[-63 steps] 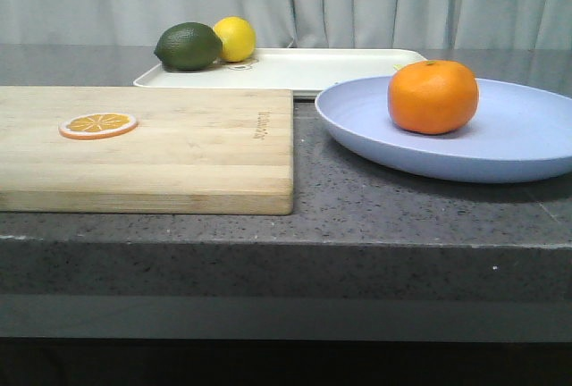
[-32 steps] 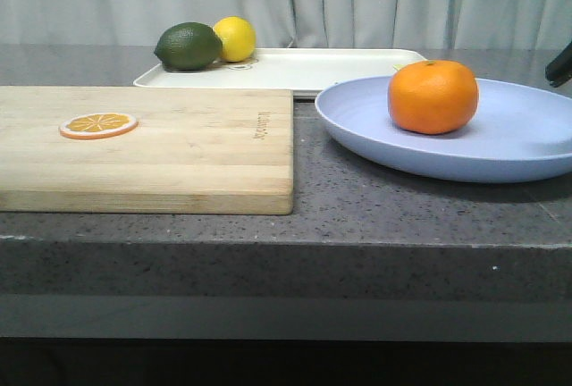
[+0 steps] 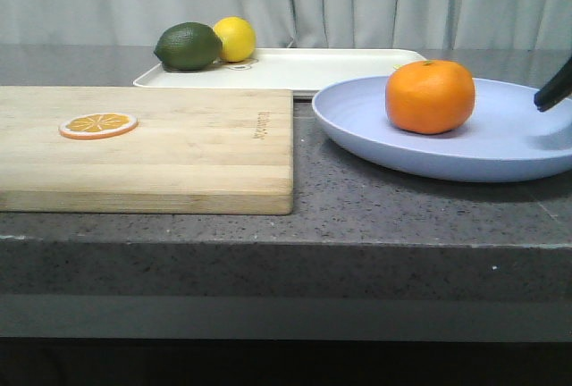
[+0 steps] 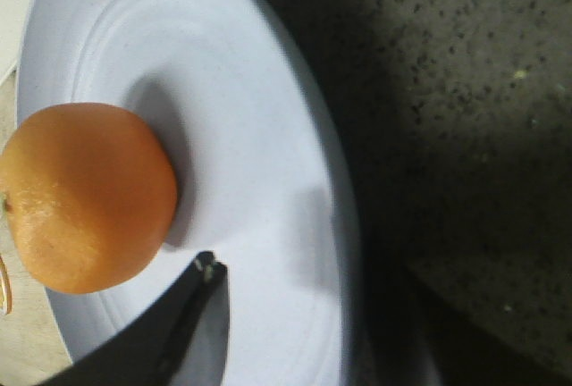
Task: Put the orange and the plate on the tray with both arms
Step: 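Close the right gripper on the plate rim nearest it, then lift the plate with the right gripper and carry it over the tray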
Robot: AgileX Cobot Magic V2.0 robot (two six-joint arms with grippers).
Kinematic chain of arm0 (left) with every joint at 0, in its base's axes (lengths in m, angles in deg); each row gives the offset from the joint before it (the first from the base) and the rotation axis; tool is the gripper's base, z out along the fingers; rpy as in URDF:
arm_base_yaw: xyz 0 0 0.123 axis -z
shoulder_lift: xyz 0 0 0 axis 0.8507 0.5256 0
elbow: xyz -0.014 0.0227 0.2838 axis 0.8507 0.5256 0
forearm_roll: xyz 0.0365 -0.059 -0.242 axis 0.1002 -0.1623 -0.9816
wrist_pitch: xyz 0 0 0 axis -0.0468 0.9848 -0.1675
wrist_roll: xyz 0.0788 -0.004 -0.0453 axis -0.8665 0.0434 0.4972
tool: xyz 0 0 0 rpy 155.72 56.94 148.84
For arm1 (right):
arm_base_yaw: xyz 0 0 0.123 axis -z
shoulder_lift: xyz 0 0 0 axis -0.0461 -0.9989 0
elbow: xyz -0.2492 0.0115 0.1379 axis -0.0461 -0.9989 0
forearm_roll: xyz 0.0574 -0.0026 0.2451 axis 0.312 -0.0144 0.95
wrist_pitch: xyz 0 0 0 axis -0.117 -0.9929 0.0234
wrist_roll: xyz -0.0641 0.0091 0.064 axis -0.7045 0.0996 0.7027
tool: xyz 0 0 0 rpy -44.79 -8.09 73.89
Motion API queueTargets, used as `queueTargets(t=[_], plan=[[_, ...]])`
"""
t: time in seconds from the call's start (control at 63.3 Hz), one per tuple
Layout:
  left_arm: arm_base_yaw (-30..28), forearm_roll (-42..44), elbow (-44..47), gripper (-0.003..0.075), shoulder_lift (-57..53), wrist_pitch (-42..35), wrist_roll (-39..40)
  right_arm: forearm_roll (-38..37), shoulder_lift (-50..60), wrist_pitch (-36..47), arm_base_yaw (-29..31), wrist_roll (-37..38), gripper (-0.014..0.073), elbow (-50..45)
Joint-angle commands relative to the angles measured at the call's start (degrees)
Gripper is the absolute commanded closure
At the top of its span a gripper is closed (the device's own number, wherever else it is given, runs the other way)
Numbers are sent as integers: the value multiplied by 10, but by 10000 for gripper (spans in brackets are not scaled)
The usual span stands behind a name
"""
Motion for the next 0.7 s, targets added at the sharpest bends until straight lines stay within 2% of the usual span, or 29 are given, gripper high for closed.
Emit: queueTargets(t=[0.0, 0.521, 0.679], plan=[[-2, -6, -15, 62, -2, -44, 6, 30, 15, -13, 2, -9, 351, 16], [-2, -6, -15, 62, -2, -44, 6, 30, 15, -4, 2, -9, 692, 16], [-2, -6, -15, 62, -2, -44, 6, 30, 15, -11, 2, -9, 712, 16]])
